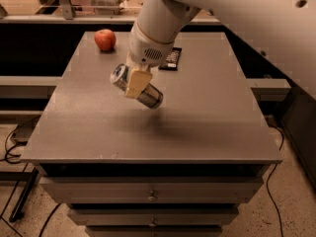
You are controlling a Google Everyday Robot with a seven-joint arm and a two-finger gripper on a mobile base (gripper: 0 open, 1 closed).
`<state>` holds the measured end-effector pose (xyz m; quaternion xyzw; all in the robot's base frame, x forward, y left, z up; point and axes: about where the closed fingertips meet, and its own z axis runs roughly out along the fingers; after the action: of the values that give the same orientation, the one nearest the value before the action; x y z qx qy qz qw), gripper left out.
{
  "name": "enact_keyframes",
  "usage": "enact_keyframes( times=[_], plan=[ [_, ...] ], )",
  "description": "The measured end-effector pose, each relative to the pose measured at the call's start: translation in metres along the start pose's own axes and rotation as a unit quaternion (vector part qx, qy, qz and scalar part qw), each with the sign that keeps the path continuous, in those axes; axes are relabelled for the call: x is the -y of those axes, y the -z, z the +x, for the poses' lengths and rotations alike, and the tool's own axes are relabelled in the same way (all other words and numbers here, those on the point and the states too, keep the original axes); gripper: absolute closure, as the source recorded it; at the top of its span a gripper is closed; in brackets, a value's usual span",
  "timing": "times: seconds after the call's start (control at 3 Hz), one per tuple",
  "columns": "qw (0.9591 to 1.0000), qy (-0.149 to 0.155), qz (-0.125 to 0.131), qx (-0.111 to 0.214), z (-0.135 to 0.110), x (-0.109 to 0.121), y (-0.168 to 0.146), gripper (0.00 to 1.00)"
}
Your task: Knock redbull can over
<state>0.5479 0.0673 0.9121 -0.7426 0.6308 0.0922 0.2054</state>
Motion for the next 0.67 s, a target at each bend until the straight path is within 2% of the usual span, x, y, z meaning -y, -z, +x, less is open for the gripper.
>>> enact_keyframes(
  times=[0.33,0.67],
  plan=[
    [0.9947,0.004,-0.005,-0.103,0.031,0.004,-0.023,0.53],
    [0.9915,0.005,-0.014,-0.130,0.037,0.003,-0.036,0.30]
  ],
)
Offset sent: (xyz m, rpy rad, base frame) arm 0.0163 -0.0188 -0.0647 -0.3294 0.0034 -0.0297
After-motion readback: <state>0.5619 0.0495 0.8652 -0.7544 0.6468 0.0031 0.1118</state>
